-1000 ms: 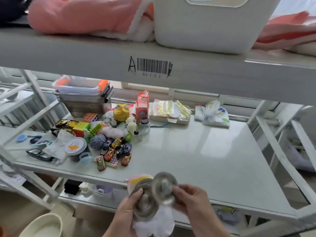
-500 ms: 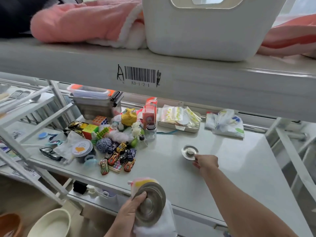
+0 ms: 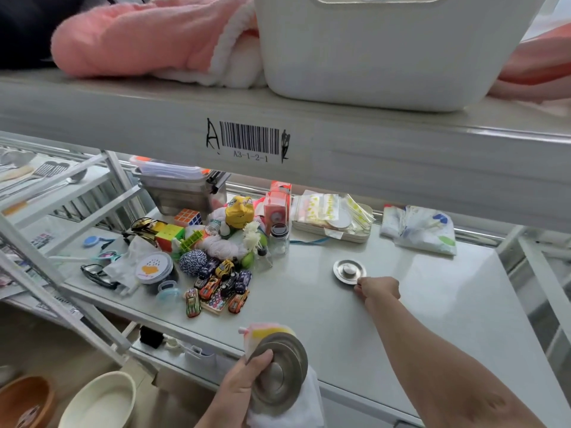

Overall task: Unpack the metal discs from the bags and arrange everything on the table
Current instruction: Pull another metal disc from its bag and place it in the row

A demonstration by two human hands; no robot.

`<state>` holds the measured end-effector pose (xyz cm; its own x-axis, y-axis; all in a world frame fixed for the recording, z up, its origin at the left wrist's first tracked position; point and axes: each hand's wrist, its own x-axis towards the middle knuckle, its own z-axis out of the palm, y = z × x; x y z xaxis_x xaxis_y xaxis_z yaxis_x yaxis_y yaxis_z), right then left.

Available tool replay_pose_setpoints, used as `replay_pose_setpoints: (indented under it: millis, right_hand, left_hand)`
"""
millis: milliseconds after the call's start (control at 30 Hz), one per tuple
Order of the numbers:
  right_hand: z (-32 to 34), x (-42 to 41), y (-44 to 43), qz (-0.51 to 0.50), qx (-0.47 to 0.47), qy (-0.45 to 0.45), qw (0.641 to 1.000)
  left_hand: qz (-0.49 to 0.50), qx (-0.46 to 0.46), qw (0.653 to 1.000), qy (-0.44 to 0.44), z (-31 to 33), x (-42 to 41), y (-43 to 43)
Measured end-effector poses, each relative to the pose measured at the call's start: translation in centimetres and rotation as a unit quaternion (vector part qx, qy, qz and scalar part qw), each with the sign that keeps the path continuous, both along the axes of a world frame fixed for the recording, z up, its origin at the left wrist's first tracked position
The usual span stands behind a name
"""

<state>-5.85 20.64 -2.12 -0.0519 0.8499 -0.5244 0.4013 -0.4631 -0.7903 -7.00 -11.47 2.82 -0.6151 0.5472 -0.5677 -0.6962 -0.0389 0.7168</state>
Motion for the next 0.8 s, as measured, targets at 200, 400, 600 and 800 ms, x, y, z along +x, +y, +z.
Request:
replay_pose_setpoints:
  millis: [200,400,600,800]
  right_hand:
    - [2.5,3.2,-5.9,0.097,0.037,0.089,0.991]
    - [7.3,8.9,-17.9,0.399,0.071,0.117,0.907]
    - [7.3,9.5,-19.6,0.418,0.088,0.090,0.900]
    - [6.1,8.9,-16.6,0.300,-0.076,0.228,0.923]
  left_hand:
    - [0.005,0.020,1.000,-0.001,0.9,0.3,0.5]
    - [0.026,0.037,0.999,-0.017,1.0,1.1,0.8]
    - [-0.012,0.064,0.984,-0.167,1.5,1.5,0.2]
    - [0.073,-0.023,0.994,-0.077,1.5,0.4,0.5]
